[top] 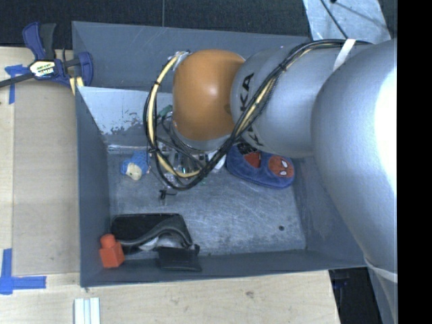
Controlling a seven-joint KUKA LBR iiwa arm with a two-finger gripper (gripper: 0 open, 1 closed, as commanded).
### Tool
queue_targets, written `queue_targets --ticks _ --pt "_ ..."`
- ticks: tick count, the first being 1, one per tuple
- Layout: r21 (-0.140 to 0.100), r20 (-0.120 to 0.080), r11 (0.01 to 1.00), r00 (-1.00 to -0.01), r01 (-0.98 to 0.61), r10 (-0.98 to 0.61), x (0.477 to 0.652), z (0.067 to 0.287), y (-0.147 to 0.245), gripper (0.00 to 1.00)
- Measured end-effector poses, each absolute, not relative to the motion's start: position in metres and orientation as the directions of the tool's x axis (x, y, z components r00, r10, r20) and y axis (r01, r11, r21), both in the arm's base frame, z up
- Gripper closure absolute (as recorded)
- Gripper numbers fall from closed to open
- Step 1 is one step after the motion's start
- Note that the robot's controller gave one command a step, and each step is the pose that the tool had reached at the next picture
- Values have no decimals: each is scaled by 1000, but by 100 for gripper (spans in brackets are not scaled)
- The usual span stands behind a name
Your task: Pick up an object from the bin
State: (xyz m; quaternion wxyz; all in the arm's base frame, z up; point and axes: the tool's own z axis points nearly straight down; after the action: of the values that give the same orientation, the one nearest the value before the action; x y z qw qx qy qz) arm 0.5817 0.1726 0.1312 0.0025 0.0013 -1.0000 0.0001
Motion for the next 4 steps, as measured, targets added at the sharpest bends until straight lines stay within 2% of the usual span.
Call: queue_targets --ticks 1,2,3,4 --pt "2 -8 997 -996 83 83 615 72 187 0" --pt "3 -12 994 -994 -112 -112 610 196 231 0" --pt "-2 5 981 -981 -192 -192 611 84 195 0" --pt "1 -7 982 -982 -191 -191 614 91 197 100"
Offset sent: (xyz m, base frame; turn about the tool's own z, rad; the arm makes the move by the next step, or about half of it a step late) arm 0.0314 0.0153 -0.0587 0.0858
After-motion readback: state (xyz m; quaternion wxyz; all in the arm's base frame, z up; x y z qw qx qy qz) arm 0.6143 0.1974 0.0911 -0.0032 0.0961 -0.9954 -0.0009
